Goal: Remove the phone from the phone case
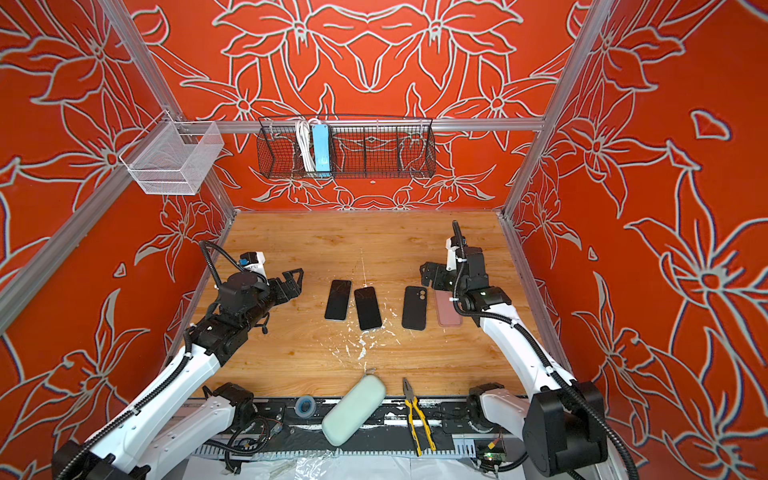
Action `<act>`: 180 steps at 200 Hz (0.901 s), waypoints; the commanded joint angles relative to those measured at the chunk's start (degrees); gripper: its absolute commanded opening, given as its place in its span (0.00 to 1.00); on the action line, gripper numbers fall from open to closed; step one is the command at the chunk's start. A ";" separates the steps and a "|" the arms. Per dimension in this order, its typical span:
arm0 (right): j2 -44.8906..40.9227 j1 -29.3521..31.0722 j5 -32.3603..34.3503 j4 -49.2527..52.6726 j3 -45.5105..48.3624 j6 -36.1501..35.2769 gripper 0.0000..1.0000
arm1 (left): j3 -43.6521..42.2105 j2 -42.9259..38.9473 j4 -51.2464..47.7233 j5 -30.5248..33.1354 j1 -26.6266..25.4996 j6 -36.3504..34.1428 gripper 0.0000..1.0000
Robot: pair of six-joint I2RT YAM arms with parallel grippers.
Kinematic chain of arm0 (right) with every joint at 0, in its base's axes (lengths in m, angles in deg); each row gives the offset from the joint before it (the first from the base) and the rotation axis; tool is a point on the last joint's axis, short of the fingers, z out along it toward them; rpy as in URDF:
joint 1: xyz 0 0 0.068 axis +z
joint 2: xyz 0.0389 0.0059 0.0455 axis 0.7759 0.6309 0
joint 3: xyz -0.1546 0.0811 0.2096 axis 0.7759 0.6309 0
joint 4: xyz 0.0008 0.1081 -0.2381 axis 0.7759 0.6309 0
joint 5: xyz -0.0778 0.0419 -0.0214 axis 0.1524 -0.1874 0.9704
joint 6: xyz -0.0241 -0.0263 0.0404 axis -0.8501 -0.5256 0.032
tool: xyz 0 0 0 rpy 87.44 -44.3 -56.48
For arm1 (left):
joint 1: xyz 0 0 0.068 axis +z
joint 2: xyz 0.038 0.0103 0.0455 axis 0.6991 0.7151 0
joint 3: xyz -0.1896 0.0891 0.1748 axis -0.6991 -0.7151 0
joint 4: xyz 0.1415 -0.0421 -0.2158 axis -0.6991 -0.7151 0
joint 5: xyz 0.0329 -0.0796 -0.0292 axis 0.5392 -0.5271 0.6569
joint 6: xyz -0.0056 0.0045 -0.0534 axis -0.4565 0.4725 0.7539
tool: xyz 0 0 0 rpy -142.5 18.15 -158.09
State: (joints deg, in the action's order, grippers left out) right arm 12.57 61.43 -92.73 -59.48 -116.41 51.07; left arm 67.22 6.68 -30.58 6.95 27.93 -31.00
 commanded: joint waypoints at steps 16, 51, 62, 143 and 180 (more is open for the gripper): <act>-0.79 -0.78 2.48 -0.79 0.11 -1.64 0.98 | -1.91 -0.99 2.72 3.48 0.43 -2.96 0.97; -0.63 -0.79 3.26 -1.62 0.82 -1.69 0.98 | -2.02 0.26 3.50 4.91 0.43 -6.43 0.97; -0.68 -0.88 3.87 -1.72 0.90 -1.77 0.98 | -2.24 0.46 3.70 5.43 0.44 -7.06 0.97; -0.22 -0.88 5.45 -2.52 1.02 -3.92 0.98 | -4.49 0.99 5.82 8.26 0.44 -12.05 0.97; -0.50 -0.83 7.13 -4.37 2.40 -6.77 0.97 | -7.79 -0.68 10.46 11.27 0.52 -17.36 0.97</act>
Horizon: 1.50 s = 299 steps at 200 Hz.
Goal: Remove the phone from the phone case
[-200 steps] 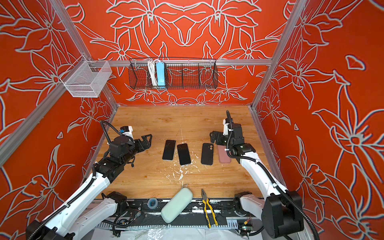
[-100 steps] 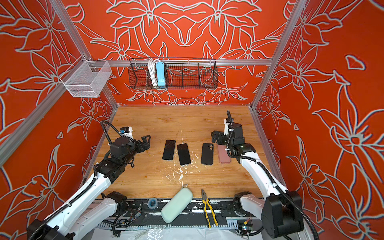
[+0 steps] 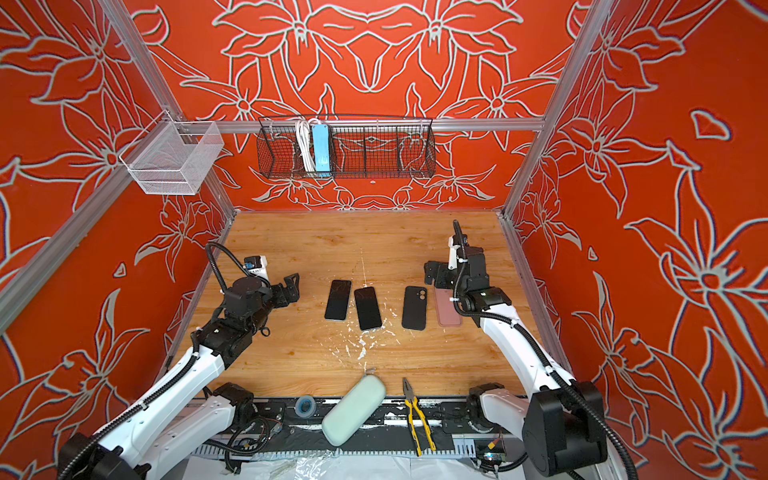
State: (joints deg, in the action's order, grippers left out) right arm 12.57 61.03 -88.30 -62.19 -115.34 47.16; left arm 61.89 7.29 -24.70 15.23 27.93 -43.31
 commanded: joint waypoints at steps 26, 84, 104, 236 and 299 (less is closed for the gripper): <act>-1.28 -0.46 3.53 -2.79 2.91 -7.12 0.97 | -5.56 -1.23 8.11 6.51 1.66 -7.45 0.97; -3.41 -0.45 9.96 -20.27 14.72 -14.90 0.98 | -11.83 2.34 19.21 4.90 9.56 -13.07 0.97; -2.01 -0.48 13.18 -21.43 15.11 -16.50 0.98 | -14.25 4.07 24.31 3.46 12.06 -14.29 0.97; 14.35 -8.66 5.10 -46.25 22.48 -17.14 0.97 | -14.22 27.47 41.93 -8.89 18.71 -14.07 0.97; 15.92 -9.27 4.95 -53.21 25.65 -16.75 0.98 | -10.97 29.29 38.09 -10.14 18.72 -14.76 0.97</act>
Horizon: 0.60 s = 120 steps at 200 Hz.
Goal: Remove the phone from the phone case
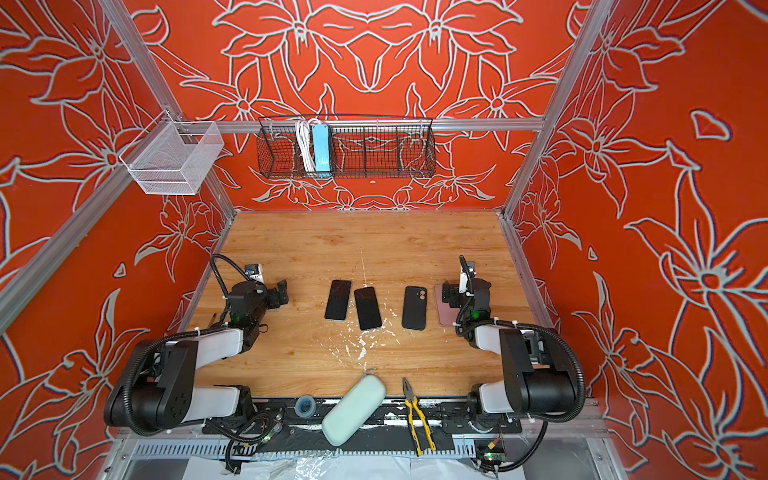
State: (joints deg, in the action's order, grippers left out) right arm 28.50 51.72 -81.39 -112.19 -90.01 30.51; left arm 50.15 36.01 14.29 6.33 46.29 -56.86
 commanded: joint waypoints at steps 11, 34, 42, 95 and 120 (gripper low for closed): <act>0.15 0.01 -1.96 -3.40 0.42 -0.03 0.97 | 0.82 0.68 -1.02 -1.29 0.30 -1.23 0.97; -0.18 0.02 -1.94 -3.02 0.42 -0.11 0.98 | 1.00 0.76 -1.23 -1.57 0.33 -1.43 0.97; 0.06 0.07 -1.90 -3.89 0.61 -0.02 0.97 | 1.04 0.75 -1.21 -1.50 0.27 -1.40 0.97; -0.23 0.01 -1.95 -3.11 0.45 -0.11 0.97 | 1.01 0.76 -1.23 -1.21 0.23 -1.39 0.97; 0.39 0.04 -1.88 -2.46 -0.21 -0.04 0.98 | 0.98 0.66 -1.25 -1.21 0.13 -1.42 0.97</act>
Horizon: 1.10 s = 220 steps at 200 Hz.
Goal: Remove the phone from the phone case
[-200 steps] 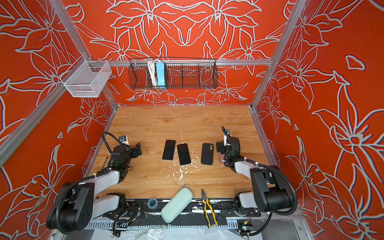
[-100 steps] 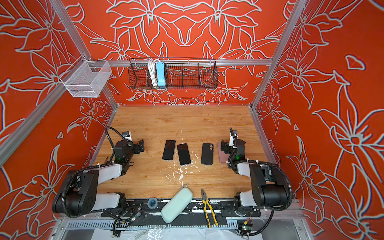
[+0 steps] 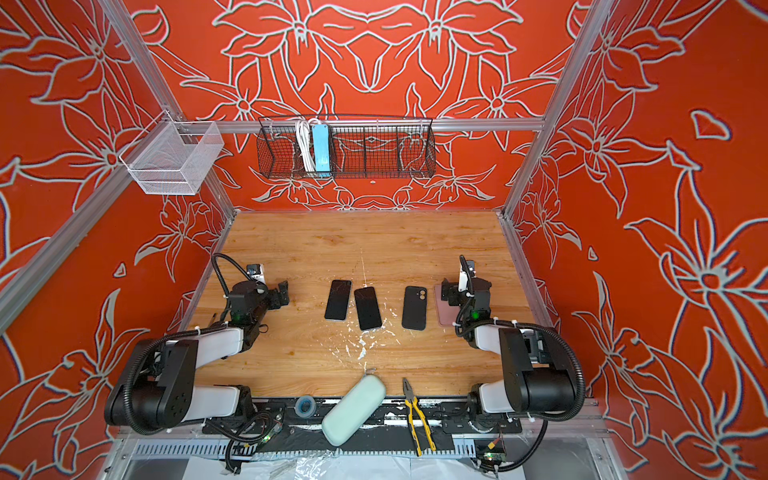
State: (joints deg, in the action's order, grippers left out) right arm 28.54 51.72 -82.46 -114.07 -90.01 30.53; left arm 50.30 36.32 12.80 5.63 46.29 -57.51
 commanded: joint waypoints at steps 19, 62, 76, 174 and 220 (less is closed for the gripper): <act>0.06 0.03 -0.80 -0.70 0.07 -0.12 0.98 | 0.77 0.41 0.23 -0.59 0.13 -0.83 0.97; -0.20 -0.01 -0.77 -1.32 0.44 -0.13 0.97 | 0.76 0.36 0.24 -0.60 0.17 -0.83 0.97; -0.15 0.03 -0.74 -1.32 0.44 -0.13 0.97 | 0.75 0.38 0.29 -0.60 0.13 -0.83 0.97; -2.97 0.04 2.00 -12.74 8.30 0.86 0.98 | -3.18 -2.60 4.24 -1.66 0.11 -1.26 0.97; -0.14 0.09 0.68 -2.15 0.90 0.45 0.98 | 0.58 0.45 0.78 -4.56 0.10 -2.59 0.97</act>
State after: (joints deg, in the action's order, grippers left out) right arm 27.49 51.72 -81.48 -118.95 -86.12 30.97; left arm 49.41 35.99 13.61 3.01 46.29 -58.59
